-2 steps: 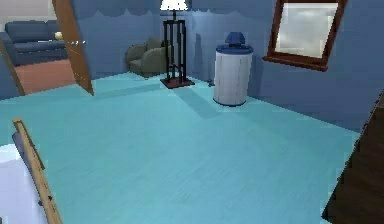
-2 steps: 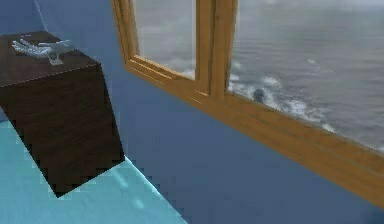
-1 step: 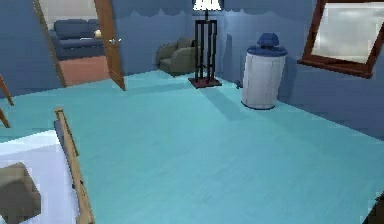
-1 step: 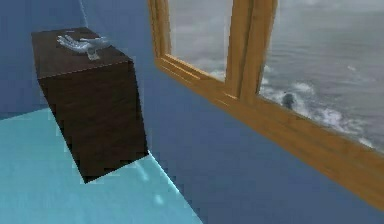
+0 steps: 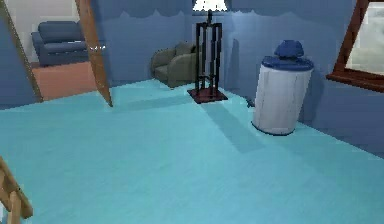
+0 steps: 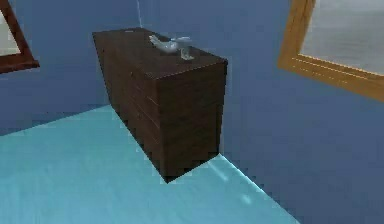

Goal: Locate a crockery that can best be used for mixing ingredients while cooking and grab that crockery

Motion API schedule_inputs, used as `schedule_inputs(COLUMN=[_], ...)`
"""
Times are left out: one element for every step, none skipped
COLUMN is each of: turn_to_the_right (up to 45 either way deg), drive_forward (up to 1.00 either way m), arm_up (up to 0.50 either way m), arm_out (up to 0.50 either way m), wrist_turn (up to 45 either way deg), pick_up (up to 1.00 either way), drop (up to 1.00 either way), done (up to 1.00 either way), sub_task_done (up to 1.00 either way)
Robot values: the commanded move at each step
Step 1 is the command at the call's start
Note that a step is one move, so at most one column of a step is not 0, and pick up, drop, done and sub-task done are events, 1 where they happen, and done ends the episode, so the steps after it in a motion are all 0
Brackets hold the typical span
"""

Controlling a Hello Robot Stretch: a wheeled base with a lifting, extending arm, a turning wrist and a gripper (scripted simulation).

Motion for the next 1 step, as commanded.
schedule_inputs(turn_to_the_right=[-33.0], drive_forward=[0.0], arm_up=[0.0], arm_out=[0.0], wrist_turn=[0.0], pick_up=[0.0], drop=[0.0], done=[0.0], sub_task_done=[0.0])
